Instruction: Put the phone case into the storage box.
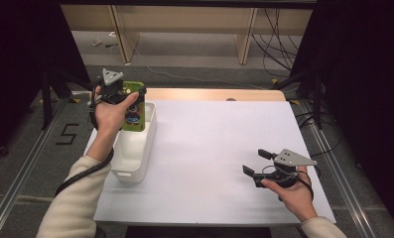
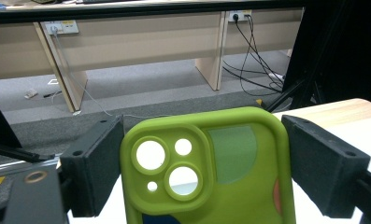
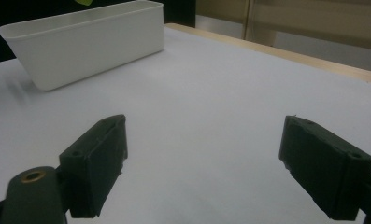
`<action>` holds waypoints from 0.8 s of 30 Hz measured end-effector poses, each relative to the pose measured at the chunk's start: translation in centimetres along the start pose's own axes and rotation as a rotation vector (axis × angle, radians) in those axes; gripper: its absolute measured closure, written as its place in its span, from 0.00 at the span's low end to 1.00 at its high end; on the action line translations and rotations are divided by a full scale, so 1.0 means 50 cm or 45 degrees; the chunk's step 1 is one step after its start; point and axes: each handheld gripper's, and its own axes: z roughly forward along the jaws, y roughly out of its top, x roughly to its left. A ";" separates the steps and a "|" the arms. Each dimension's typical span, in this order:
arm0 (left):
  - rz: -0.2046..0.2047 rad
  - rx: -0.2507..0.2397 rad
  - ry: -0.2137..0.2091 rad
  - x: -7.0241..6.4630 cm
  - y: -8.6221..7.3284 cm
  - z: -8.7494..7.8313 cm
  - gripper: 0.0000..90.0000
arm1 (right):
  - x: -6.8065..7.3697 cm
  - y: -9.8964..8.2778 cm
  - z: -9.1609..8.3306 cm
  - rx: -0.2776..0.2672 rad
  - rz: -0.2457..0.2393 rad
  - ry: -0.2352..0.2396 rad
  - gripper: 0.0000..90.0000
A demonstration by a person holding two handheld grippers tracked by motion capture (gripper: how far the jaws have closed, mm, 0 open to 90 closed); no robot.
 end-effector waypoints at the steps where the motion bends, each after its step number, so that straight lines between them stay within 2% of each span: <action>1: 0.001 0.000 0.000 0.000 0.000 0.000 0.18 | 0.000 0.000 0.000 -0.001 0.001 0.000 0.18; 24: 0.017 -0.015 -0.013 0.002 -0.005 0.009 0.18 | 0.000 0.000 -0.001 0.001 -0.002 -0.003 0.18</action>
